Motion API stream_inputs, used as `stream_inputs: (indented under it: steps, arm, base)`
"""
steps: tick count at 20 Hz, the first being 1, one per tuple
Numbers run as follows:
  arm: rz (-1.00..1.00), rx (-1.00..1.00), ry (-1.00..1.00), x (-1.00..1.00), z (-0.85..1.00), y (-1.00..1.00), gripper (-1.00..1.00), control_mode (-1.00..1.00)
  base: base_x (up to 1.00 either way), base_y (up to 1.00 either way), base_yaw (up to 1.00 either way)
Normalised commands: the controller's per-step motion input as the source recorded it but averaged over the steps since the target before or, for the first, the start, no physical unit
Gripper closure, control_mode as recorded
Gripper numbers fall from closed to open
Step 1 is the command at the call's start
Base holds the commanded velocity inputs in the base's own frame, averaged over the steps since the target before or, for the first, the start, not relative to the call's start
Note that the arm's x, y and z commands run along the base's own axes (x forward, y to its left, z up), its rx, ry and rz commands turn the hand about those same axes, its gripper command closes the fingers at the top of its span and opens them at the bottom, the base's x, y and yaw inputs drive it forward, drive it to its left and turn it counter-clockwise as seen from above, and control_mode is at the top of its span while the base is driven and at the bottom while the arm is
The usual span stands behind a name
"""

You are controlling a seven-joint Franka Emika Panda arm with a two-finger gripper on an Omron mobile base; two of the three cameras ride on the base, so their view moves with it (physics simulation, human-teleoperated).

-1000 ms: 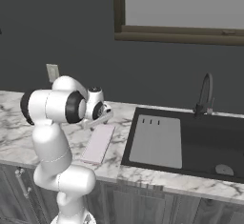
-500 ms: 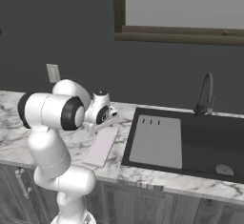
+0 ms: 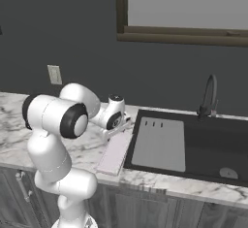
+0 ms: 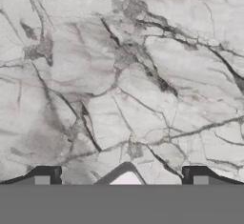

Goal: The ice cube tray has been filled with water. Take the tray and place it in the freezer to make ice. Close the freezer door after placing the tray.

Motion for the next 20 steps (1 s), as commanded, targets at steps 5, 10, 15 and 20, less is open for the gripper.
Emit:
stream_inputs:
  steps: [5,10,15,20]
  arm:
    - [0.09,0.01,0.01,-0.35,-0.2,-0.57,-1.0,-1.0]
    - [0.07,0.0,0.01,-0.37,-0.2,-0.47,-1.0,-1.0]
    - [0.01,0.0,0.01,-0.61,-0.32,-0.31,-1.0,-1.0]
    - [0.0,0.0,0.01,-0.91,-0.41,-0.17,-1.0,-1.0]
  base:
    - [0.0,0.0,0.0]
    - [0.0,0.0,0.0]
    - [0.0,0.0,0.0]
    - [0.0,0.0,0.0]
